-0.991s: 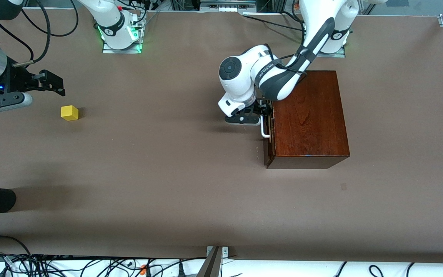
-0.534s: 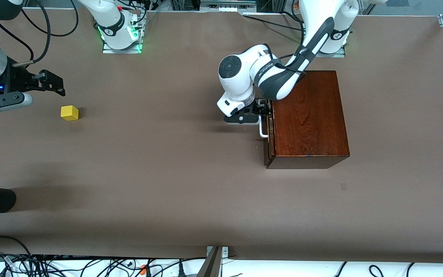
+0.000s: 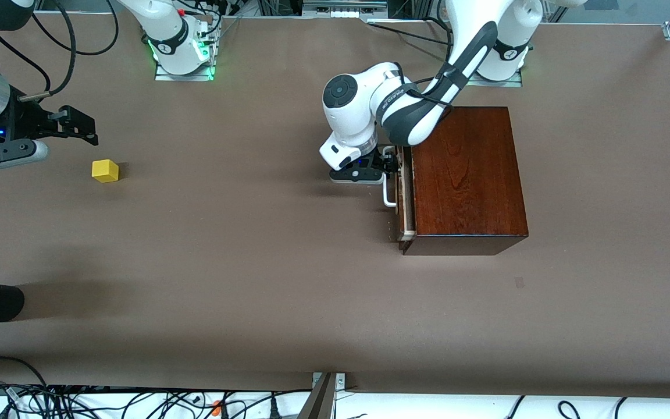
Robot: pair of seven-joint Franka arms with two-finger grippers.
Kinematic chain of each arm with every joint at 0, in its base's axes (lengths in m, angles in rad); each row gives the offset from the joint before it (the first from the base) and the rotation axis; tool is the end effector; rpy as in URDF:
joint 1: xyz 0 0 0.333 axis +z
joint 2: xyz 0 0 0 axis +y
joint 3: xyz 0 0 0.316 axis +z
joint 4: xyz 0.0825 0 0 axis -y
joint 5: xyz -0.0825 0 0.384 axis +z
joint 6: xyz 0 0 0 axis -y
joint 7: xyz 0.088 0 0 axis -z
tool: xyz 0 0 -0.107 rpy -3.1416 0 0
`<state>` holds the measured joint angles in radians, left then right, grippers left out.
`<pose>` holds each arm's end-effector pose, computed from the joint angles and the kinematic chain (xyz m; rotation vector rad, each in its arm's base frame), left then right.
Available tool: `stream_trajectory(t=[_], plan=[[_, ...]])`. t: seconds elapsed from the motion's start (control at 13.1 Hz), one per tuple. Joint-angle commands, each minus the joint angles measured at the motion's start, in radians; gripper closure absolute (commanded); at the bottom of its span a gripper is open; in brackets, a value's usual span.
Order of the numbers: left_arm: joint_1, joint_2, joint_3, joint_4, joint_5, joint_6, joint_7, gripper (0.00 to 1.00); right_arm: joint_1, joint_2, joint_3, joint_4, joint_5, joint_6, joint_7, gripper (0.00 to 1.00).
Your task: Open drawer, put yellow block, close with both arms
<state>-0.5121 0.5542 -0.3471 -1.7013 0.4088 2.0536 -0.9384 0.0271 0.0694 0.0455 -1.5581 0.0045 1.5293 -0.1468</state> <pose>0.4598 -0.4672 0.2751 -2.9152 0.1572 -0.0441 0.5679 0.0409 0.5881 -3.1078 -0.3423 0.1530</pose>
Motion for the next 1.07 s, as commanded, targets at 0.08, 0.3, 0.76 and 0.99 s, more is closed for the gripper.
stream_trajectory(t=[0.08, 0.3, 0.76, 0.99], plan=[[-0.055, 0.095, -0.019, 0.118, -0.058, 0.1, -0.03, 0.0, -0.01, 0.013, -0.003, 0.016, 0.009, -0.017, -0.008, 0.0], [-0.057, 0.095, -0.021, 0.124, -0.059, 0.1, -0.03, 0.0, -0.003, 0.026, -0.003, 0.015, -0.011, -0.008, 0.004, 0.0], [-0.098, 0.096, -0.018, 0.164, -0.079, 0.097, -0.031, 0.0, -0.044, 0.119, -0.007, -0.02, -0.031, -0.017, -0.002, 0.0], [-0.121, 0.107, -0.016, 0.164, -0.068, 0.088, -0.036, 0.0, -0.044, 0.098, -0.062, -0.135, -0.029, 0.069, -0.002, 0.0]])
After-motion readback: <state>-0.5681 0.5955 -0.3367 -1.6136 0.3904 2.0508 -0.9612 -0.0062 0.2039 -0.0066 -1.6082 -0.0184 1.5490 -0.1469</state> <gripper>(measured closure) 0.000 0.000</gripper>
